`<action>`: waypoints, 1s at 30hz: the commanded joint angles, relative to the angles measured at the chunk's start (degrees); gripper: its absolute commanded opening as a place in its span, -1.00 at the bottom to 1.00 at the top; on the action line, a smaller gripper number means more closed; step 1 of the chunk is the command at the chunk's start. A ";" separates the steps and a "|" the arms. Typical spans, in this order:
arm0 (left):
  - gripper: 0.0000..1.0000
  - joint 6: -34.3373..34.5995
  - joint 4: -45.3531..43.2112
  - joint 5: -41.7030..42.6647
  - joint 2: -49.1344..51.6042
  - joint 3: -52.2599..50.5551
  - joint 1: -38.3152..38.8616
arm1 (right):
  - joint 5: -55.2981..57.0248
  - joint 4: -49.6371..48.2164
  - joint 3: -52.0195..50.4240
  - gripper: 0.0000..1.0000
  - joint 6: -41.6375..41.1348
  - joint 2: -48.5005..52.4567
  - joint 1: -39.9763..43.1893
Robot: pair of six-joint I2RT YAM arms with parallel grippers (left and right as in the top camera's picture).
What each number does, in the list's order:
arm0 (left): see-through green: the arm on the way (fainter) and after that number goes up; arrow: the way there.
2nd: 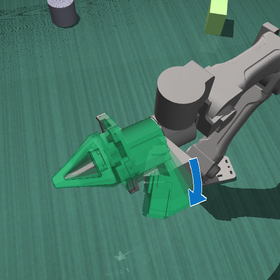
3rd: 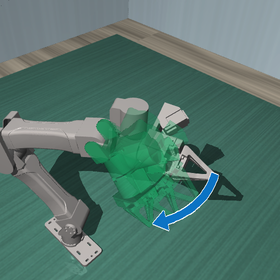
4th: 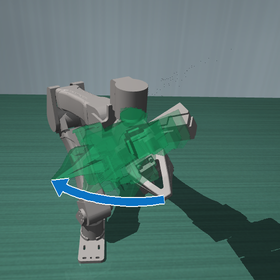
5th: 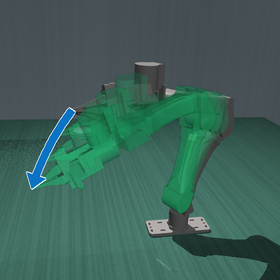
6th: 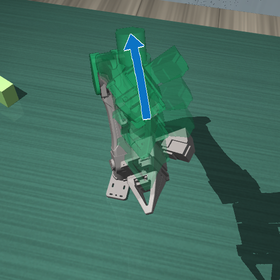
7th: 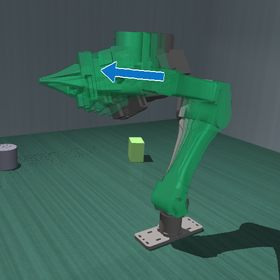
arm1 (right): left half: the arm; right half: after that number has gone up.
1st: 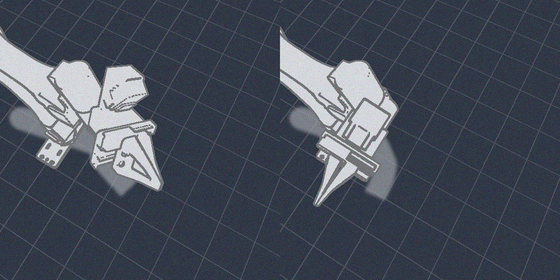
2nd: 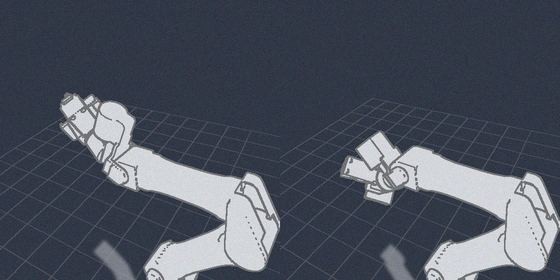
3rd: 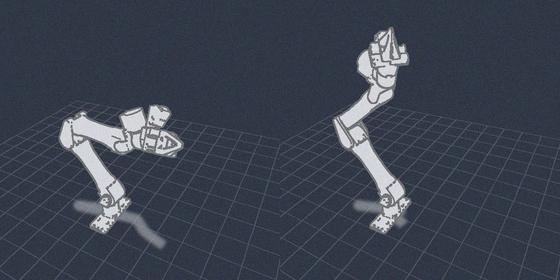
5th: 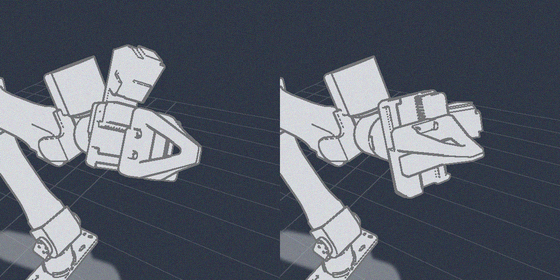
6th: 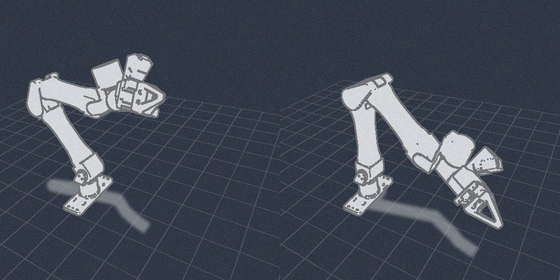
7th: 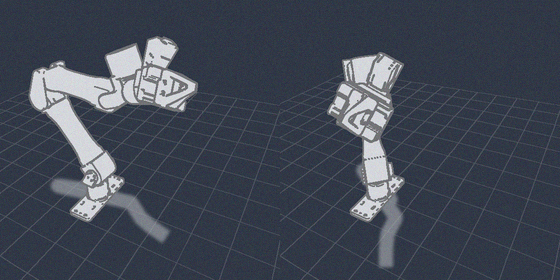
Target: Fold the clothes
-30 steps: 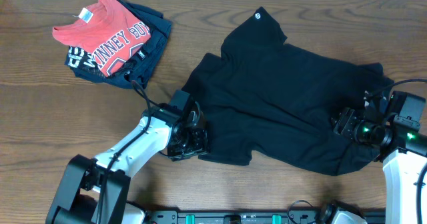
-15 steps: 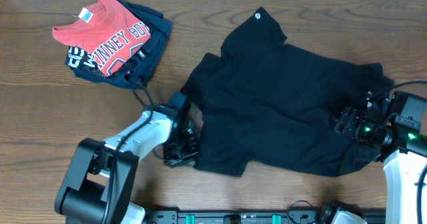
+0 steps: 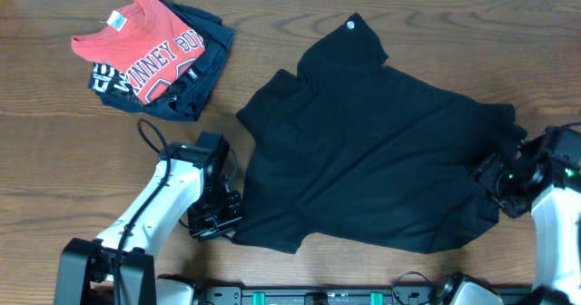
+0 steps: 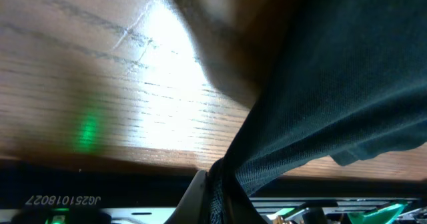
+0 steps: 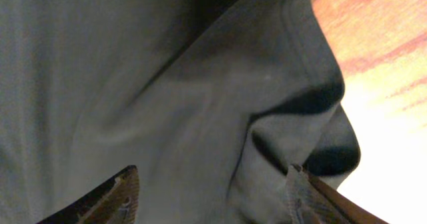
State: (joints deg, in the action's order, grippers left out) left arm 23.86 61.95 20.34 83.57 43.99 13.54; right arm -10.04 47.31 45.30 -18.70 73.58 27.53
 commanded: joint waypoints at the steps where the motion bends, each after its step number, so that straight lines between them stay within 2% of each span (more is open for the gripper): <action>1: -0.88 -0.92 0.00 -2.03 -0.48 0.02 -0.31 | 2.51 -4.24 0.76 0.15 -3.82 4.15 0.42; 4: -0.88 -0.92 -0.52 -2.03 -0.48 0.02 -0.31 | -0.31 -12.61 0.76 -0.53 -5.11 8.59 0.39; 7: -0.88 -0.90 -0.92 -2.01 -0.48 0.02 -0.31 | -3.10 -19.32 0.76 -0.81 -6.62 13.09 -0.02; 15: -0.88 -0.90 -2.08 -1.97 -0.48 0.02 -0.31 | -2.86 -38.93 0.76 -0.97 -11.85 28.15 -0.66; 20: -0.86 -0.63 -4.33 -1.33 -0.48 0.02 -0.28 | -2.84 -51.25 0.79 -0.97 -18.03 35.74 -2.51; 25: -0.81 1.07 -11.21 0.24 -0.48 0.02 -0.28 | -2.89 -69.53 2.10 -0.97 -28.22 43.43 -7.39; 27: -0.78 1.07 -14.93 2.73 -0.48 0.02 -0.28 | -3.93 -73.05 5.33 -0.97 -30.75 46.05 -9.55; 30: -0.77 1.09 -20.02 5.99 -0.48 0.02 -0.28 | -5.88 -73.16 12.31 -0.97 -28.94 48.59 -13.00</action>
State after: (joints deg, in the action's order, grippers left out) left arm 24.25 43.86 22.50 83.50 43.97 13.54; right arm -14.74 -26.63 53.87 -45.10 118.69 17.82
